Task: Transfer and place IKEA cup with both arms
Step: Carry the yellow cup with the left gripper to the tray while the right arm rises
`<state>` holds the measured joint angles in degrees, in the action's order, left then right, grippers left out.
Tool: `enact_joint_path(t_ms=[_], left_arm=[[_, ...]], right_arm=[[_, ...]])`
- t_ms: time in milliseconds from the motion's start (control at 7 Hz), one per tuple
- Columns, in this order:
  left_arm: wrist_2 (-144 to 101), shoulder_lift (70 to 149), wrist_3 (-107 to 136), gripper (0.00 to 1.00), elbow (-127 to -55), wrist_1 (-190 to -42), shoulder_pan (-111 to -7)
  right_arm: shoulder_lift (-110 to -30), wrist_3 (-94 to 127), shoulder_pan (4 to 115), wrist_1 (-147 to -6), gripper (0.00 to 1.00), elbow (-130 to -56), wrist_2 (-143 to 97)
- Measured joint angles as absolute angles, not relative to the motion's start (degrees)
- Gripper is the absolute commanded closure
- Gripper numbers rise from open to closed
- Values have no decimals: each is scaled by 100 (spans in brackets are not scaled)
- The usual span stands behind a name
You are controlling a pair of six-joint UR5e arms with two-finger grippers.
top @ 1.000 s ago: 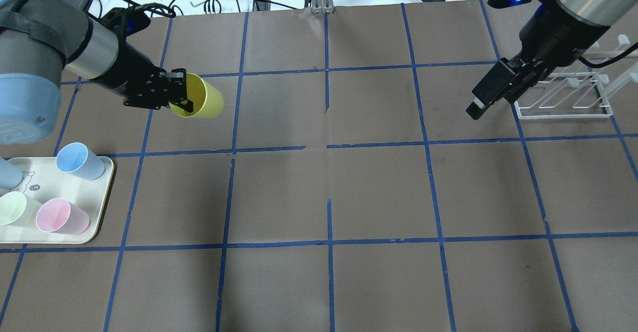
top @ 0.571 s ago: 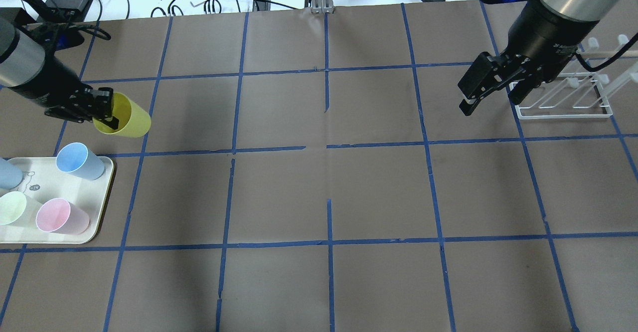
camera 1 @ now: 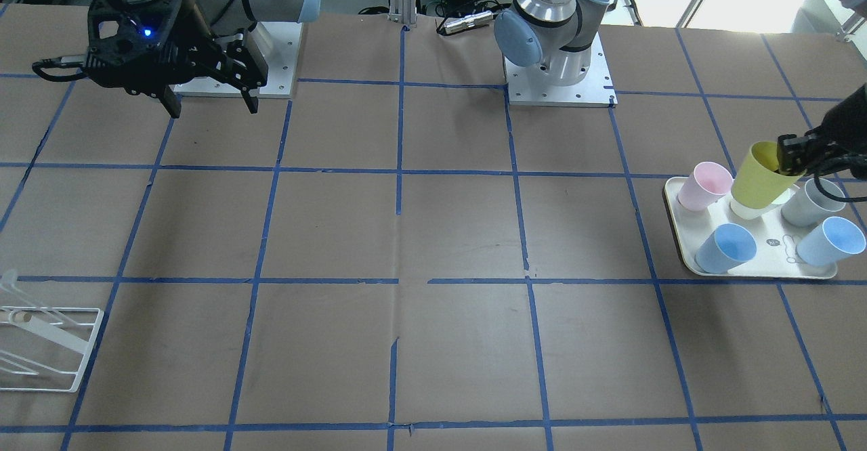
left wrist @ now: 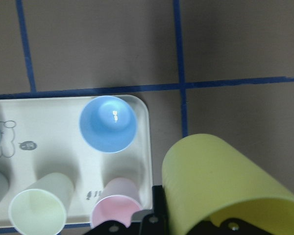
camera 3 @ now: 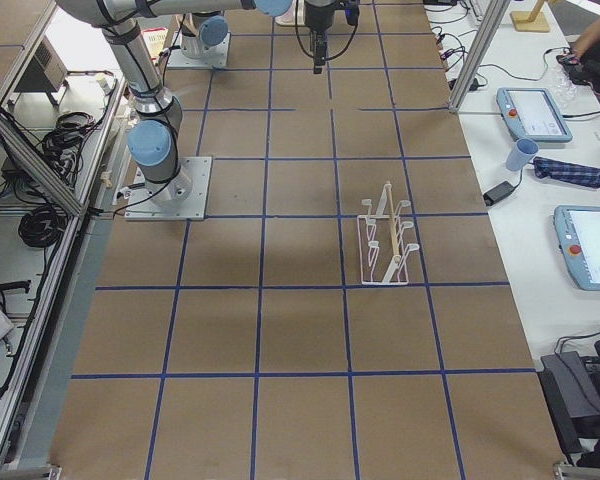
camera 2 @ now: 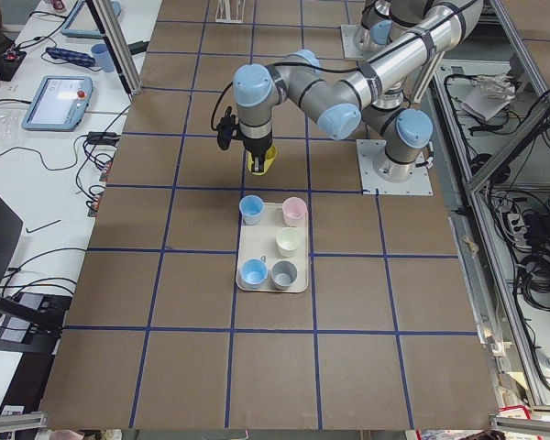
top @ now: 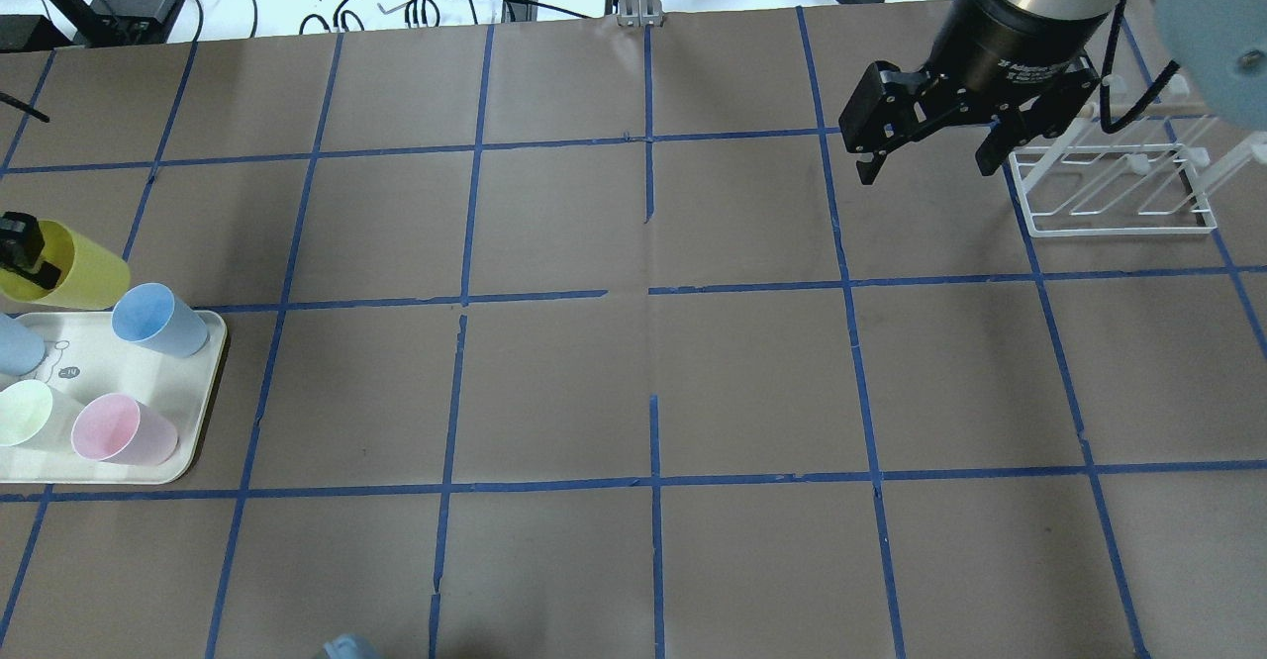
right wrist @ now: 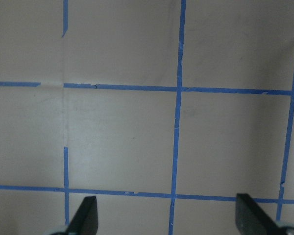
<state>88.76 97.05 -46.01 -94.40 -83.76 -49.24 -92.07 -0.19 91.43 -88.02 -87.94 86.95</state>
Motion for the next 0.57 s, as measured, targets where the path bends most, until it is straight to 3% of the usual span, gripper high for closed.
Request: enact_joint_path(t_ms=[571], left_arm=[[8839, 11035, -5841, 100, -8605, -8448, -4276]], right_arm=[[-9233, 423, 9157, -9008, 0, -8805, 9007]])
